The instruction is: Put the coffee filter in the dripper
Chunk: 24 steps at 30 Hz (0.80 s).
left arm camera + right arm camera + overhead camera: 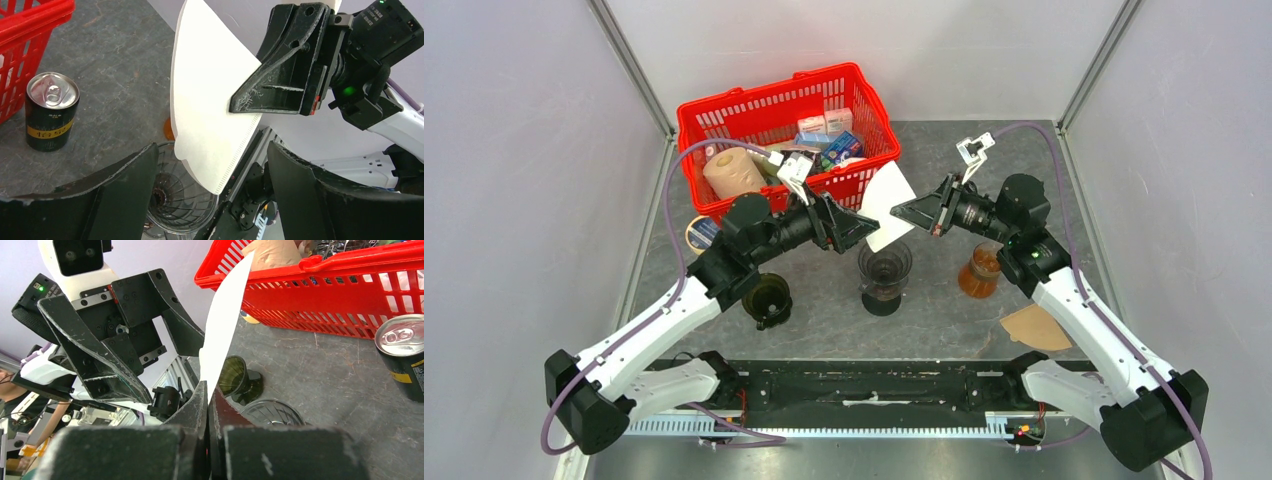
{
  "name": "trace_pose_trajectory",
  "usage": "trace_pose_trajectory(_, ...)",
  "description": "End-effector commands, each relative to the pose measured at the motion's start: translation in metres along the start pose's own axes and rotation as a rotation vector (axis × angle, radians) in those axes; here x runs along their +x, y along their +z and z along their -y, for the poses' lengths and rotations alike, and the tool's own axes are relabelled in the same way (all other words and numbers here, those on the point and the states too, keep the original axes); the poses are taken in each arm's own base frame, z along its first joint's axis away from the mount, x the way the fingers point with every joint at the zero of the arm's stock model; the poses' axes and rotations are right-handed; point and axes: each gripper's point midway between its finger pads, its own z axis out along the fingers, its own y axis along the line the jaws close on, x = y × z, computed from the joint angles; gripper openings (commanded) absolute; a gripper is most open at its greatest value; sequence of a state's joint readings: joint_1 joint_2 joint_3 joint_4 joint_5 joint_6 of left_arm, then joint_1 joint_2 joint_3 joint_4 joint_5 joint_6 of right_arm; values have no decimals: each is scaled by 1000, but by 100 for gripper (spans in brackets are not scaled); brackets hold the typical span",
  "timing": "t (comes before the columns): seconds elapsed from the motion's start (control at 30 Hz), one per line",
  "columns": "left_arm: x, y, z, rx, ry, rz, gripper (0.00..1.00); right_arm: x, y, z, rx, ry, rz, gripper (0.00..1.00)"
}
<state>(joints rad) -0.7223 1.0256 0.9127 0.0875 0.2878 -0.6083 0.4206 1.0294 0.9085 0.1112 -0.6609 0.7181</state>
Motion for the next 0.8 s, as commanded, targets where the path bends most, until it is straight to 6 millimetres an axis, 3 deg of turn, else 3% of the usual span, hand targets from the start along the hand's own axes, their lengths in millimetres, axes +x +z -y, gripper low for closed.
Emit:
trace_pose_trajectory(0.0, -17, 2, 17, 41, -27, 22, 87, -19, -2, -17, -33, -76, 39, 0)
trace_pose_trajectory(0.77, -22, -4, 35, 115, -22, 28, 88, -16, 0, -2, 28, -92, 19, 0)
